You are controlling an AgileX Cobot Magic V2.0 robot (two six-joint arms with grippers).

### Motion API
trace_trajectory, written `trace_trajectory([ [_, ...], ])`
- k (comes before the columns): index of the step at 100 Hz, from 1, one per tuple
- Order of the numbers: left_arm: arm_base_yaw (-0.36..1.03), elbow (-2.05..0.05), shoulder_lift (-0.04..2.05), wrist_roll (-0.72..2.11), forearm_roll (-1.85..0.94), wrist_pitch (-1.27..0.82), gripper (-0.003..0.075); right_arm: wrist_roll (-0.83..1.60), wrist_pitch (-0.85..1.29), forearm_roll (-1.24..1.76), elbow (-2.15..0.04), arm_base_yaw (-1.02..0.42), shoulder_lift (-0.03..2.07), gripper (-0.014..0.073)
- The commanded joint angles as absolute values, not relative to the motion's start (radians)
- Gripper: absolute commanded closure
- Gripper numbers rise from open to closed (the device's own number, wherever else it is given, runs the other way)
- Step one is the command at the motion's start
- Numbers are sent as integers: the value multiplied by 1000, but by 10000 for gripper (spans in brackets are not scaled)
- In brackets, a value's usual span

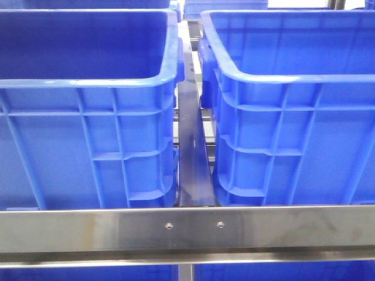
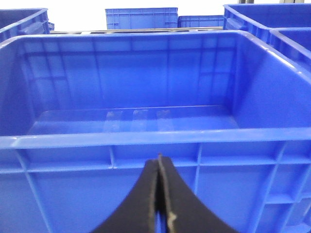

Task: Pick red and yellow buttons and place in box
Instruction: 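Lower the left gripper into the button bin toward a red button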

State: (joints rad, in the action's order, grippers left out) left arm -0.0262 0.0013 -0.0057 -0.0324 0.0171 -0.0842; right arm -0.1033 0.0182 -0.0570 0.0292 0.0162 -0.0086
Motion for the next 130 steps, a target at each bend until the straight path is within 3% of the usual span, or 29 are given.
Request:
trace_trajectory([
  [1, -30, 53, -37, -44, 9, 0, 740, -103, -65, -70, 13, 22, -33, 663],
  [42, -30, -40, -37, -42, 8, 0, 740, -103, -65, -70, 13, 22, -33, 663],
  [69, -30, -229, 2, -42, 8, -258, 741, -103, -65, -70, 13, 22, -33, 663],
  [130, -30, -574, 462, 0, 24, -571, 739, -103, -65, -70, 13, 22, -33, 663],
])
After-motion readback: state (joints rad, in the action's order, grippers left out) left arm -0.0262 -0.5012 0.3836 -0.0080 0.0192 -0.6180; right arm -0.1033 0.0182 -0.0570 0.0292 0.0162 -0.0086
